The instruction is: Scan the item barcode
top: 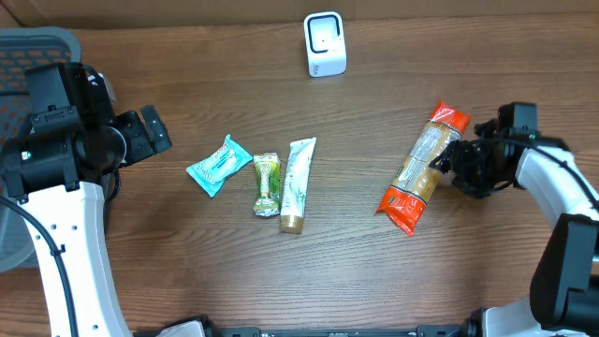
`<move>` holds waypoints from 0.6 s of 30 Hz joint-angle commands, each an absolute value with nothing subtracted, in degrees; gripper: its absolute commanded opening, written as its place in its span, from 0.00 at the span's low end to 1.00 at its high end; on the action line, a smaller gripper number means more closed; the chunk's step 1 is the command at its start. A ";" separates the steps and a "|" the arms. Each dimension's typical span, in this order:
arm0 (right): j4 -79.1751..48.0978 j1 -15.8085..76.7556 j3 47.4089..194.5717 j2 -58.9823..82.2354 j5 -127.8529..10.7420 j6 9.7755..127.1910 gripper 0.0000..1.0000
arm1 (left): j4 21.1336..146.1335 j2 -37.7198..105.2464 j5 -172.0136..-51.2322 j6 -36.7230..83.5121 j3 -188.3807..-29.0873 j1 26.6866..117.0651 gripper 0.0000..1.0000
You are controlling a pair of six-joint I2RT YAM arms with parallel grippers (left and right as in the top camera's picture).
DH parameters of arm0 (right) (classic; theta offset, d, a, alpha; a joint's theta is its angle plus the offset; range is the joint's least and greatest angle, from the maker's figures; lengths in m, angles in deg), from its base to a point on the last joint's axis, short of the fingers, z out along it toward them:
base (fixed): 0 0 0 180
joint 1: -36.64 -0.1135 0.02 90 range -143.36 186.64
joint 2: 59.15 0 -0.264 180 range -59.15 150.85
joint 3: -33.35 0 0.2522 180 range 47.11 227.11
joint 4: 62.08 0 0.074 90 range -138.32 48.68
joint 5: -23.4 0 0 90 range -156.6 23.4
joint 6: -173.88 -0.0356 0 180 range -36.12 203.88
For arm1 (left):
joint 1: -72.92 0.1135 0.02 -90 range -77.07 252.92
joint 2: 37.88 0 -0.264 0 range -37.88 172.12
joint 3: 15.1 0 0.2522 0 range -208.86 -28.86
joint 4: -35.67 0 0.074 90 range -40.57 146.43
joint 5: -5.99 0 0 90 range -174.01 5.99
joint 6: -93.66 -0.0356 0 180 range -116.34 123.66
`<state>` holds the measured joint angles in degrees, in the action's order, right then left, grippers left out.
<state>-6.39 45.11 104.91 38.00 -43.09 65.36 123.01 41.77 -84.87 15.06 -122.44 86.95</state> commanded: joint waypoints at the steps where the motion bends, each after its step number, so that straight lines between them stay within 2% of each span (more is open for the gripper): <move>1: -13.10 45.06 100.91 38.24 -44.60 61.29 0.62 | 122.90 41.62 -85.07 13.94 -123.47 87.16 0.99; 8: -23.64 42.33 95.67 39.44 -44.45 61.27 0.57 | 122.90 41.62 -85.07 13.94 -123.47 87.16 1.00; 15: -26.98 38.44 94.25 44.49 -46.59 58.30 0.55 | 122.90 41.62 -85.07 13.94 -123.47 87.16 1.00; 18: -28.05 37.17 94.25 45.71 -46.61 58.08 0.36 | 122.90 41.62 -85.07 13.94 -123.47 87.16 0.99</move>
